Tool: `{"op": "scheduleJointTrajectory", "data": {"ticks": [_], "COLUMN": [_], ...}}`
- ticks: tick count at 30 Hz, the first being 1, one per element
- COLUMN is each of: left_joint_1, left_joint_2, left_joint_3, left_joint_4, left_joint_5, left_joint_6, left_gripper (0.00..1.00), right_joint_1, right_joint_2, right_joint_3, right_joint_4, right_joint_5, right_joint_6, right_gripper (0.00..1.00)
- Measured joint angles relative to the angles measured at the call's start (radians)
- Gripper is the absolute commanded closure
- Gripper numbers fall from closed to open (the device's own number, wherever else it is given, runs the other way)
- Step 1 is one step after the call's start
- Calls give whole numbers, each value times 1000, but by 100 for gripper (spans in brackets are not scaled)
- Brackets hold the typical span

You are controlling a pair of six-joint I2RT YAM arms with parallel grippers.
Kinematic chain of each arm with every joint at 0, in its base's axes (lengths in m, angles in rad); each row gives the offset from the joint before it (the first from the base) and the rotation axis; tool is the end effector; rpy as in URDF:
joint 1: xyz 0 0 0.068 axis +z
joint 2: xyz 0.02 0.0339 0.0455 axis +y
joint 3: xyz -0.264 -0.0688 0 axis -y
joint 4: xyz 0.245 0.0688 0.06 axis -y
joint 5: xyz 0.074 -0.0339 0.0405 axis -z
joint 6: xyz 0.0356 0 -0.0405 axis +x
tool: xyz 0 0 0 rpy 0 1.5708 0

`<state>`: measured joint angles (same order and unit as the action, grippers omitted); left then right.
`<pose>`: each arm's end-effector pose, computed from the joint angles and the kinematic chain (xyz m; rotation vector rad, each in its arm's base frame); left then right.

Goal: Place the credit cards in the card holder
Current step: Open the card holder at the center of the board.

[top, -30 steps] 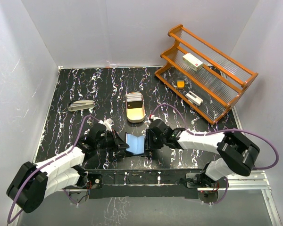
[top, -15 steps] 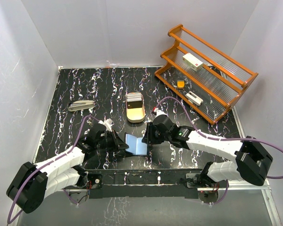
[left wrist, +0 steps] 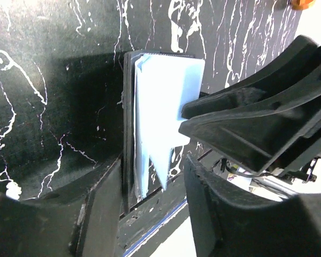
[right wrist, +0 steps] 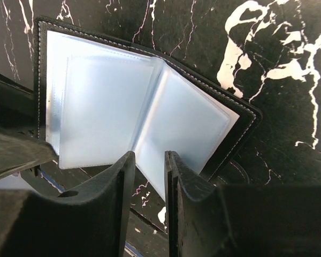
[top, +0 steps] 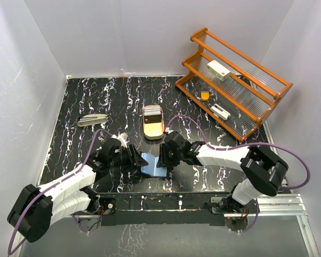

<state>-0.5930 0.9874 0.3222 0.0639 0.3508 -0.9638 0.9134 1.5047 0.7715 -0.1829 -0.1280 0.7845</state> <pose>0.1532 -0.1180 0.1690 -0.2233 2.4119 -1.1962 0.1744 0.2334 0.1708 -0.2317 2.6806 0.7995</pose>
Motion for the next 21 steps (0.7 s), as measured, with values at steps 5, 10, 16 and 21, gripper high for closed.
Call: {"op": "scheduleJointTrajectory", "data": {"ticks": [5,10,16,21], "left_joint_1": [0,0,0,0], "left_joint_2": [13,47,59,72], "left_joint_3": [32,40,45,47], "left_joint_4": [-20,-23,-39,-53], "left_joint_5": [-19,-30,-45,-60], "left_joint_6": [16,30,48,69], "left_gripper": [51,53,63,81], "right_joint_1": [0,0,1,1], "right_joint_2": [32,43,44,49], "right_joint_3": [0,0,1,36], "right_joint_4": [21,34,51,29], "right_joint_5": [-26,-46,-56,-18], "right_joint_6": [-1,0,-1,-50], "right_gripper": [74,74,77,76]}}
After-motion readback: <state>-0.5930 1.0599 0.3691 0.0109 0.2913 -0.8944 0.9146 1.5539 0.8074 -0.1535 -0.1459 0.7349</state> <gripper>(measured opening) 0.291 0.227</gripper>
